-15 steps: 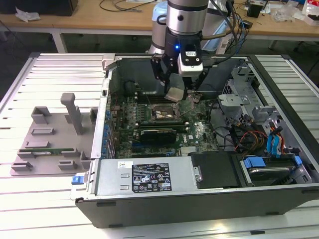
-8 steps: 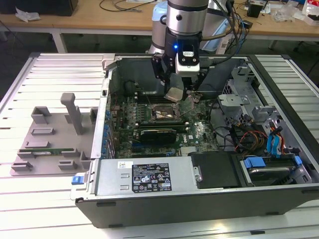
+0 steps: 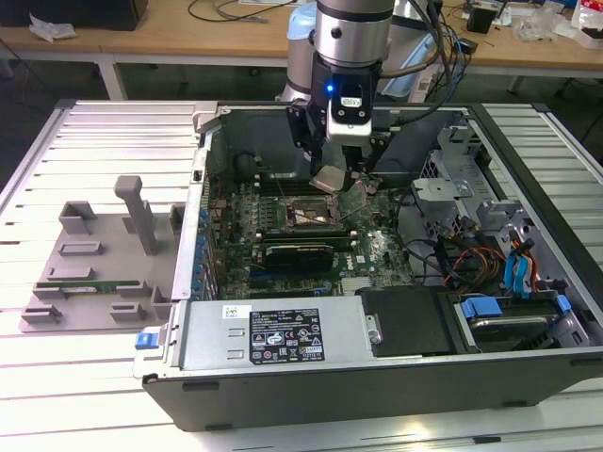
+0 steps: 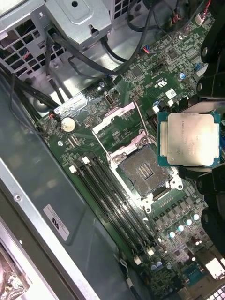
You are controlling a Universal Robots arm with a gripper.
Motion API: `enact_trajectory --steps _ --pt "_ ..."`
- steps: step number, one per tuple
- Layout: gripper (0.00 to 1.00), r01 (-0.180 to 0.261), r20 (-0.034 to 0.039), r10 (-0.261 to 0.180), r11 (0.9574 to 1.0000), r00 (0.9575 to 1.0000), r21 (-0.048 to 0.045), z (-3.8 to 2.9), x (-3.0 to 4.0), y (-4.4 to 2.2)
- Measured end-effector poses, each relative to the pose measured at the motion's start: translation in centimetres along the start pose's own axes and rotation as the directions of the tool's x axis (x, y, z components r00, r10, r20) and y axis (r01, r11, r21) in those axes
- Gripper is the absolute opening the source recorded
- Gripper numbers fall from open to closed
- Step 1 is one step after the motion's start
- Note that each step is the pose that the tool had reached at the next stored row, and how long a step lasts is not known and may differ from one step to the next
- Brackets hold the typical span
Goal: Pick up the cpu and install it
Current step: 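Place the cpu into insertion slot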
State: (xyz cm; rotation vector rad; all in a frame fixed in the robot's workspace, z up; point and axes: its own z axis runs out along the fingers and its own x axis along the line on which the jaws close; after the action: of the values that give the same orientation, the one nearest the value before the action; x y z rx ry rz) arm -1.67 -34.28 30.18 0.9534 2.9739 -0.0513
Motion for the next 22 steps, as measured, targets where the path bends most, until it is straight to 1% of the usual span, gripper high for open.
enact_trajectory --steps 6,7,13,14,18,22 --pt "0.55 -0.051 -0.0011 0.051 0.9987 0.9987 0.0016 0.01 0.0 0.0" --pt "0.55 -0.065 -0.0014 0.065 0.9979 0.9979 0.002 0.02 0.0 0.0" --pt "0.55 -0.11 -0.0022 0.11 0.9939 0.9939 0.0037 0.03 0.0 0.0" --pt "0.55 -0.126 -0.0024 0.126 0.9921 0.9921 0.0043 0.04 0.0 0.0" --pt "0.55 -0.164 -0.0029 0.164 0.9864 0.9865 0.0059 0.05 0.0 0.0" --pt "0.55 -0.185 -0.0031 0.185 0.9827 0.9827 0.0068 0.05 0.0 0.0"
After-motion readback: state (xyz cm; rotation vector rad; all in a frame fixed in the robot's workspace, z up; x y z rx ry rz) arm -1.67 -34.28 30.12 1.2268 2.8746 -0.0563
